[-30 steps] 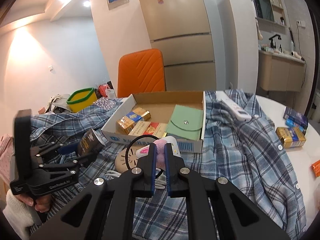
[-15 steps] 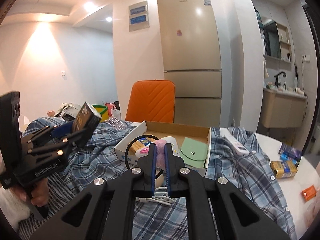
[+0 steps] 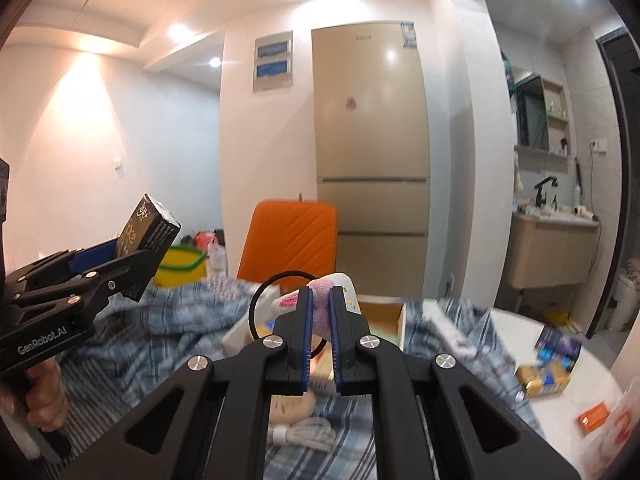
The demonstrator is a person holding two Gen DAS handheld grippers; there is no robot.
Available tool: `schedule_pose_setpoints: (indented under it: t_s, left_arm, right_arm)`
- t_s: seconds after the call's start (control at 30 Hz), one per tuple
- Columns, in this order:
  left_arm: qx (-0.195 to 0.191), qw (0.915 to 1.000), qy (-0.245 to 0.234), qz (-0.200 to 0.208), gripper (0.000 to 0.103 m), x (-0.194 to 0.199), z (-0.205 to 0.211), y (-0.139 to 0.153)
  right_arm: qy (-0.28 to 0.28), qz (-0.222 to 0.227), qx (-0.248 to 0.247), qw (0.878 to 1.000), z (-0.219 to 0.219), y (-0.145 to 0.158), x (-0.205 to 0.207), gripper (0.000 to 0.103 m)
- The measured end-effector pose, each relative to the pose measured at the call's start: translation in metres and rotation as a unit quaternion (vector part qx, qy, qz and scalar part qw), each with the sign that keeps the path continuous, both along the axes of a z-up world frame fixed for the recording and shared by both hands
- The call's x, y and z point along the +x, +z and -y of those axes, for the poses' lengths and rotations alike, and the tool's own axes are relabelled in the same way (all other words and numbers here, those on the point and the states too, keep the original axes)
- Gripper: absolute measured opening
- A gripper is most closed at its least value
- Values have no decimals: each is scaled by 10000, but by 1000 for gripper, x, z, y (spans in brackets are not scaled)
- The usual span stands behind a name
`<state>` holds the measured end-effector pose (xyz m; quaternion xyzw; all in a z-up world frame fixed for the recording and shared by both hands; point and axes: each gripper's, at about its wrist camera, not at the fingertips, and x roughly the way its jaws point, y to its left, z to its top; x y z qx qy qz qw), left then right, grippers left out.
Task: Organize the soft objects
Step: 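Lift the tissue pack and earphones and carry both over the cardboard box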
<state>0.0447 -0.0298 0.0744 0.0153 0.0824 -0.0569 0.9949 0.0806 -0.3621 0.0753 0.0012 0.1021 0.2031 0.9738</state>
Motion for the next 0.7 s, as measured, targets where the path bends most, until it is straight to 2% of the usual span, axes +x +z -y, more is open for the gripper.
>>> schedule_pose_setpoints:
  t_s: [0.13,0.23,0.3,0.4,0.53,0.7]
  left_arm:
    - [-30,9997,38,228,51,16,5,23]
    - [-184,9996,75,209,51,32,5,41]
    - [-255,9991,96,334,51,39,4,54]
    - [-142,9989,52,448,51,50,8,68]
    - [-28,9987,19,516,51,66,9,72]
    - [-124,9995,-18,306,51,84,6,59]
  right_arm:
    - [-53,288,94,9995,-3,34,8,9]
    - [-136,372,160,9991,-7,52,20,9]
    - [-189,411,251,9987,-10,65,32,9]
    - [-243,437,321,9982,-17,76,47,9]
    - [-311,408,360,9980,-25,82,71,9]
    - [-330,214,496,9980,-28,72,96,9]
